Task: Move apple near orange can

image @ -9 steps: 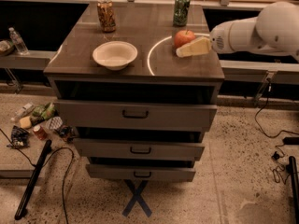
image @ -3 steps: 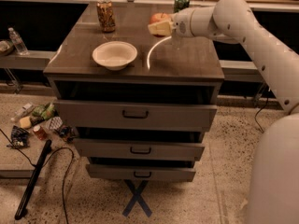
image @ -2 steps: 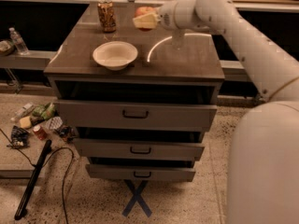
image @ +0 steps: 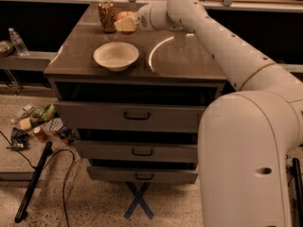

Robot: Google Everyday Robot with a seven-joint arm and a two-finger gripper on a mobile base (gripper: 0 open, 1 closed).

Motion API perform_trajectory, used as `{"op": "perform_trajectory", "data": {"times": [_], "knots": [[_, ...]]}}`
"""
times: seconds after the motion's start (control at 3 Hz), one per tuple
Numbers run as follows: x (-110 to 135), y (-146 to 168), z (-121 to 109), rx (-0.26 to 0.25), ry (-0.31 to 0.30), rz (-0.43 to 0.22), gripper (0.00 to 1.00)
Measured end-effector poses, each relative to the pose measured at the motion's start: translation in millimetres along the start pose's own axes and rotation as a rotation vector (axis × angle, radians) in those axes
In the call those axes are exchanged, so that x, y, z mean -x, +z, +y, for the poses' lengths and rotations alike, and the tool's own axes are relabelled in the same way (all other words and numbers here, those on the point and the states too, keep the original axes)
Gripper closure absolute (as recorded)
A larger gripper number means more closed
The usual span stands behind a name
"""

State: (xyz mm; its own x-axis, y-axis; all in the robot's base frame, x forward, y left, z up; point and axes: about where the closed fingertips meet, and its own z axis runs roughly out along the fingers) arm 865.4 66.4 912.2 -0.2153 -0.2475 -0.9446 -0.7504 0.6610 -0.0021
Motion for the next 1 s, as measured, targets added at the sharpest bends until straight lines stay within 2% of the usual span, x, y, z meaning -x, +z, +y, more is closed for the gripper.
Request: {"op": "perform_trajectory", "data": {"times": [0.33, 0.67, 1.0], "knots": [[1.4, 30.8, 7.6, 0.002, -0.018, 0.004, 1.0], [-6.5, 65.1, 2.6, -0.01, -0.01, 0.02, 0.97], [-15.6, 85.2, -5.7, -0.012, 0.015, 0.035, 0.67]]}}
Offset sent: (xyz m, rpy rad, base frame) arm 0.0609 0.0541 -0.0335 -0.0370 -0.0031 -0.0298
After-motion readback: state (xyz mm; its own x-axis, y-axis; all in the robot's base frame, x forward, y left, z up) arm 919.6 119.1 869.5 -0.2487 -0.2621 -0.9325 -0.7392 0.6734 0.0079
